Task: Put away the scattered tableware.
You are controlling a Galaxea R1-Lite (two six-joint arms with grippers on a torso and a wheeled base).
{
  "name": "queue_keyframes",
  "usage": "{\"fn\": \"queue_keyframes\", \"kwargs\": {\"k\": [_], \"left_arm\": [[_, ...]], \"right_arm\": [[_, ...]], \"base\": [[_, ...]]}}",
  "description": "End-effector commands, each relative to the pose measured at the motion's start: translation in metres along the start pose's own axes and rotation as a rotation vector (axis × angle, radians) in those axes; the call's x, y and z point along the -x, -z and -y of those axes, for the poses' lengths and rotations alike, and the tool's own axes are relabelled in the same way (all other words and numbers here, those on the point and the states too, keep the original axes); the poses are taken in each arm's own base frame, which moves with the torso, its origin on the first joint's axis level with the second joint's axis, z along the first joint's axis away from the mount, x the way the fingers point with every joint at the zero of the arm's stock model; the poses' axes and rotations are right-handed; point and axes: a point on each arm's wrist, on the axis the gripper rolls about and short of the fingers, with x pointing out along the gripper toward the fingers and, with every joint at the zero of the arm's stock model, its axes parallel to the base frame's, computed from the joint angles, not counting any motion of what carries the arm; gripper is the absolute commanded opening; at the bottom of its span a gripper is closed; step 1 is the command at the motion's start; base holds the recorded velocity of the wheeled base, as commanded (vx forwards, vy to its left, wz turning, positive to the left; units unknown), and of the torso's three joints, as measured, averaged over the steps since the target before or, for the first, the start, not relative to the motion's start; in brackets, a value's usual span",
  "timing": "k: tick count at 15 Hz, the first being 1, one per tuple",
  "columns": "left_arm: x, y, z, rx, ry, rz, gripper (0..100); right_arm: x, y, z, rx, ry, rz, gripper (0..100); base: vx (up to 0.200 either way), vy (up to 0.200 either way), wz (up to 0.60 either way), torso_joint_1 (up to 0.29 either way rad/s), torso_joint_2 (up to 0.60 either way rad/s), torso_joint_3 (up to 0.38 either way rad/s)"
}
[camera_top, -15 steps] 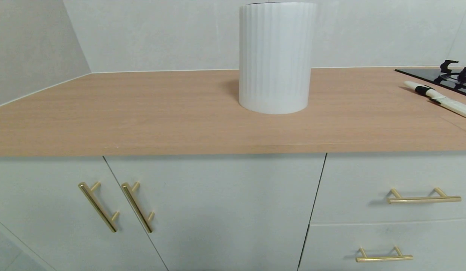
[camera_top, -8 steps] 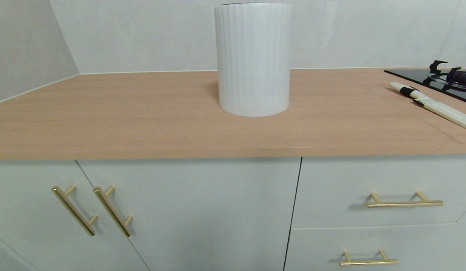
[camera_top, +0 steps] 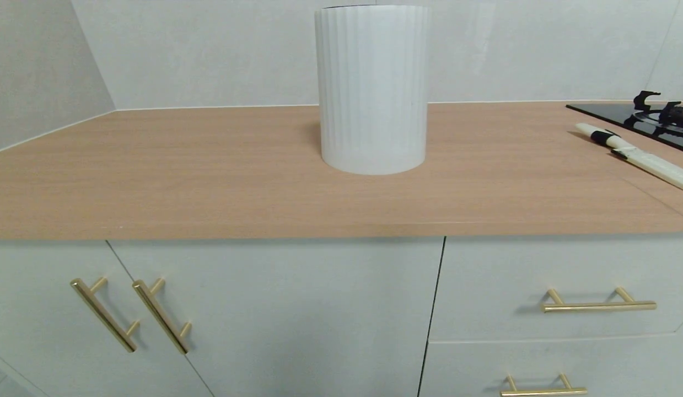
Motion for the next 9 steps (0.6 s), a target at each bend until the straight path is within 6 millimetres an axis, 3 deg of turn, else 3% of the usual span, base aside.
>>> {"fn": "queue_keyframes", "kwargs": {"k": [1,9], "left_arm": [[0.0000,0.0000,0.0000,0.000,-0.001,0.000,100],[0.0000,0.0000,0.0000,0.000,-0.001,0.000,100]], "right_arm": [[-0.0001,0.0000,0.0000,0.000,0.000,-0.001,100],[-0.0001,0.0000,0.0000,0.000,0.000,-0.001,100]], "base": [[0.000,0.000,0.00,0.000,0.00,0.000],[0.000,0.000,0.00,0.000,0.00,0.000]]}}
